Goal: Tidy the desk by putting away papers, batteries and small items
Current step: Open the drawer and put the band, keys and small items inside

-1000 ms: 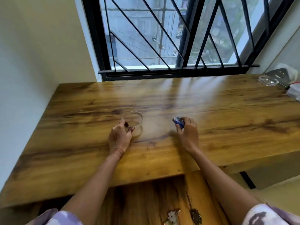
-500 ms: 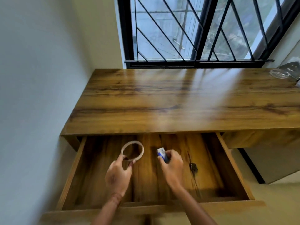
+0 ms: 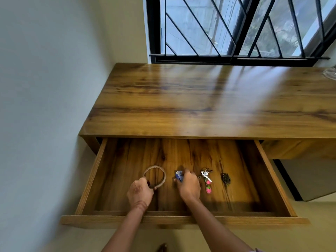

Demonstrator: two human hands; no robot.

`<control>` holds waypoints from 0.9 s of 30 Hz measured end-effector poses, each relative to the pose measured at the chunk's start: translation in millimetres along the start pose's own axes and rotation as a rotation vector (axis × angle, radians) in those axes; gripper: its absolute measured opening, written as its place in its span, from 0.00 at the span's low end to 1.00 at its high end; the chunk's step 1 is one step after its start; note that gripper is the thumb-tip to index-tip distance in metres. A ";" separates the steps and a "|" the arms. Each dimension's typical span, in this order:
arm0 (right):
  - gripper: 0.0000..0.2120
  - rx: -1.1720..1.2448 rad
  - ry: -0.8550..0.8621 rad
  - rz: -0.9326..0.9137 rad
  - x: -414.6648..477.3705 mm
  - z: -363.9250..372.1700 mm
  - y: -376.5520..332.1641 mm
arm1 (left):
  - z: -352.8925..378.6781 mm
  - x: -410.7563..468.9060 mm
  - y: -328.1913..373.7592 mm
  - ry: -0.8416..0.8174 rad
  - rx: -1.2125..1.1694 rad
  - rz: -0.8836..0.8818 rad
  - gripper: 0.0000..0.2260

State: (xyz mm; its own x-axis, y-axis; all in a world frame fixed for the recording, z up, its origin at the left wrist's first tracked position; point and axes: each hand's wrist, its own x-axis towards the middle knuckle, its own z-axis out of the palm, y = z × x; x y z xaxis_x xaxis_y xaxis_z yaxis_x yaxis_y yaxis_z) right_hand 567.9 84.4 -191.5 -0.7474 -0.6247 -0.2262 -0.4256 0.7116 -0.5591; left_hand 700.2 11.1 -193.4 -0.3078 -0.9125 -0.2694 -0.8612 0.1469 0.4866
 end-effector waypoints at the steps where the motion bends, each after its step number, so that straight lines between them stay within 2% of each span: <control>1: 0.22 -0.008 -0.004 -0.010 -0.4 0.4 0.8 | 1.4 0.3 -0.8 -0.012 0.013 -0.004 0.10; 5: 0.21 0.010 0.024 -0.039 -1.1 -3.0 2.4 | 1.1 -2.0 2.8 -0.004 -0.020 0.014 0.12; 9: 0.20 0.039 0.139 -0.142 -14.9 -19.8 3.2 | -11.6 -16.9 11.6 0.052 -0.102 0.067 0.14; 14: 0.17 -0.011 0.225 -0.330 -53.9 -53.4 14.1 | -27.2 -60.8 19.1 0.092 -0.019 0.193 0.15; 18: 0.22 -0.055 0.187 -0.442 -82.7 -61.0 31.0 | -28.4 -93.1 20.9 0.090 0.076 0.307 0.18; 21: 0.25 -0.172 0.267 -0.569 -100.7 -53.2 54.9 | -15.2 -108.3 13.1 0.098 0.184 0.444 0.22; 27: 0.29 -0.451 0.192 -0.592 -115.2 -49.7 95.4 | 2.5 -121.5 -4.1 0.076 0.377 0.507 0.31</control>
State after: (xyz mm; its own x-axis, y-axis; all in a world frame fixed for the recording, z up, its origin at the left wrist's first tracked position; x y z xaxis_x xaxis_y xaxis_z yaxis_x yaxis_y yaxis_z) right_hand 588.0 240.2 -179.1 -0.3881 -0.9049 0.1746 -0.9184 0.3640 -0.1551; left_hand 740.2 122.4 -164.8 -0.6969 -0.7170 -0.0159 -0.7036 0.6793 0.2086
